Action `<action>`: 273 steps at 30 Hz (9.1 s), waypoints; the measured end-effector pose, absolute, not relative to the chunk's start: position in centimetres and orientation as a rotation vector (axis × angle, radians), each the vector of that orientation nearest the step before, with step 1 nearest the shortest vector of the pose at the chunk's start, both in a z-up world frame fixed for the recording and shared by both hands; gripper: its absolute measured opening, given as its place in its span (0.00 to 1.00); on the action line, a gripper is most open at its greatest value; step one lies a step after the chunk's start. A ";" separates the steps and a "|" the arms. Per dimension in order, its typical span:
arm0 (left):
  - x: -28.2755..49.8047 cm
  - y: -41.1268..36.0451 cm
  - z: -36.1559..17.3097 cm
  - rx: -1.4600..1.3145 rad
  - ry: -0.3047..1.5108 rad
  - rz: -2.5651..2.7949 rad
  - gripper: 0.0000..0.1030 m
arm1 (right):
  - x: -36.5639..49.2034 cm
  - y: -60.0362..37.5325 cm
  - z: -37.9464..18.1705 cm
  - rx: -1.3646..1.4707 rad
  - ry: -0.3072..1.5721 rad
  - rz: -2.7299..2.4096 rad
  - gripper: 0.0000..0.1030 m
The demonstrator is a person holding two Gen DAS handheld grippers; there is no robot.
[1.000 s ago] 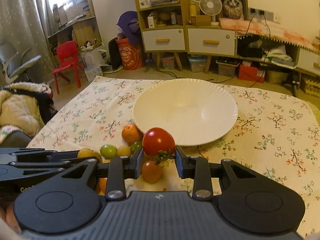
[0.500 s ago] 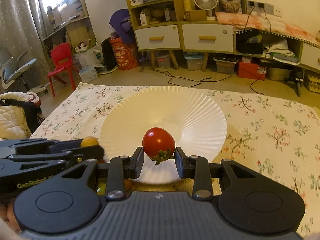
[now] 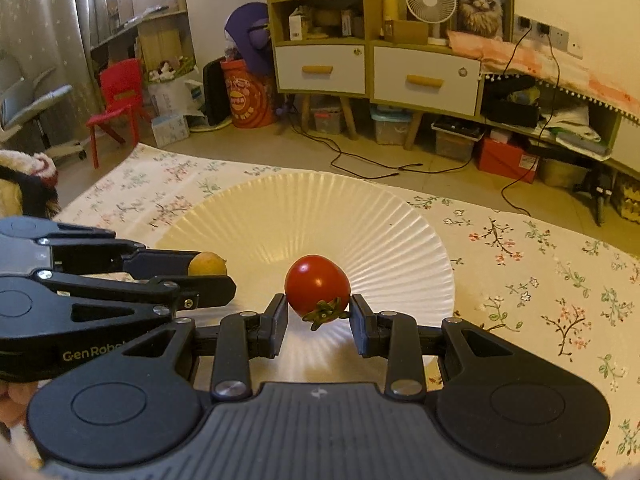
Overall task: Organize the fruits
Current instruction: 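Carry the red tomato and tan fruit into the white bowl and release both, then withdraw both grippers from the bowl back toward the fruit cluster, then grasp a red tomato with the left gripper while the right grasps an orange tomato, then carry both tomatoes over the white bowl and open both grippers, then withdraw both grippers from the bowl toward the remaining fruits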
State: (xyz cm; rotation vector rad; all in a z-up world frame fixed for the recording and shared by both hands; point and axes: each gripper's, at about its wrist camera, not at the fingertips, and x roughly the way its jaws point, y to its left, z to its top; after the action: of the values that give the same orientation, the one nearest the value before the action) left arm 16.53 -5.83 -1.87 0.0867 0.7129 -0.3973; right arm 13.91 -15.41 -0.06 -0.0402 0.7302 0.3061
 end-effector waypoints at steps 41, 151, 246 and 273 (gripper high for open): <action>12.3 -2.7 0.5 0.112 0.714 -0.325 0.74 | 10.1 -13.9 3.8 -0.070 0.676 0.282 0.71; 4.5 2.9 -3.2 -0.016 0.835 -0.444 0.39 | 4.6 -9.4 -1.1 -0.124 0.741 0.383 0.25; 20.8 -5.2 -0.4 -0.208 0.852 -0.359 0.53 | 12.9 -16.0 0.5 0.000 0.719 0.214 0.55; 11.3 0.3 0.8 -0.037 0.790 -0.278 0.83 | 7.3 -14.7 1.9 -0.043 0.732 0.155 0.96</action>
State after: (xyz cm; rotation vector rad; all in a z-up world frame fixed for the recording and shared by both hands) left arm 11.30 0.34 0.84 -0.0370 0.7899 -0.2776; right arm 7.32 -14.69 1.88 -0.0435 0.7316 0.1552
